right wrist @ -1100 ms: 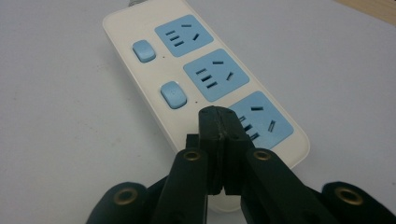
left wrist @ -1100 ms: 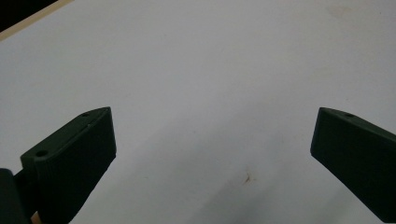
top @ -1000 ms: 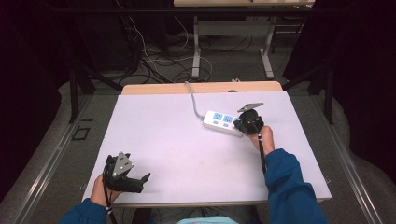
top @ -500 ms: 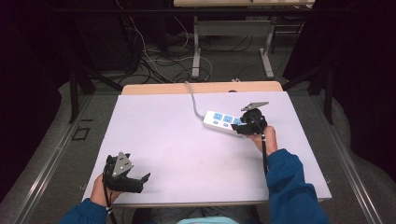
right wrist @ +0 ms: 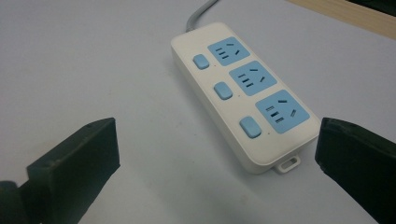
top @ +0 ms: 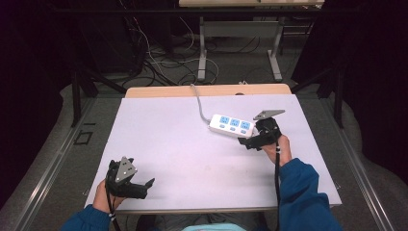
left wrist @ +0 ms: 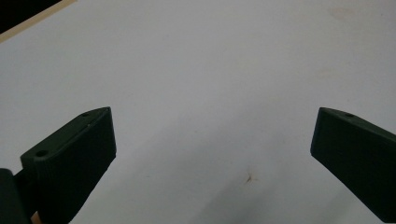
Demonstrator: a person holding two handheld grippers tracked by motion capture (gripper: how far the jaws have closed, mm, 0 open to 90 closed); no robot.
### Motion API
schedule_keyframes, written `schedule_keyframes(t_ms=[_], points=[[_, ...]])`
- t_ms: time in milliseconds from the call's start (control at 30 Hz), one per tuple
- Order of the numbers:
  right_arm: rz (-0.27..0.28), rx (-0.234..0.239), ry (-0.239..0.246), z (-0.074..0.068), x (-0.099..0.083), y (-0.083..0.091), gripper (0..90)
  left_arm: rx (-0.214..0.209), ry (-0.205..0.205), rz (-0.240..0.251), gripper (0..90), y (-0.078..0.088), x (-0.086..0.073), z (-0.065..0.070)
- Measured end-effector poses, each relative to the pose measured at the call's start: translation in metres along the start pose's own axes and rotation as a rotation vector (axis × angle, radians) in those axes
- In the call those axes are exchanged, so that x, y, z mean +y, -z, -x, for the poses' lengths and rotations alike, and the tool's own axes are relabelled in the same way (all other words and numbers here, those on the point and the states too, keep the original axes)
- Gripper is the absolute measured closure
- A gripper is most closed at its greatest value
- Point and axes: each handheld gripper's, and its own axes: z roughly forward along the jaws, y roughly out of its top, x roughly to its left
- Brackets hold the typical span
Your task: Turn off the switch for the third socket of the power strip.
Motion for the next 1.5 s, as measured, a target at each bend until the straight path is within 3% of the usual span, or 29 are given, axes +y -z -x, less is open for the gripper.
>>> schedule_keyframes(t_ms=[967, 1500], points=[[0.007, -0.02, 0.067, -0.039, -0.049, 0.052, 0.0, 0.003, -0.002, 0.004, 0.0, 0.0, 0.0, 0.0], [-0.006, -0.043, 0.068, -0.044, -0.072, 0.069, 0.0, 0.002, 0.0, 0.004, 0.0, 0.0, 0.0, 0.0]])
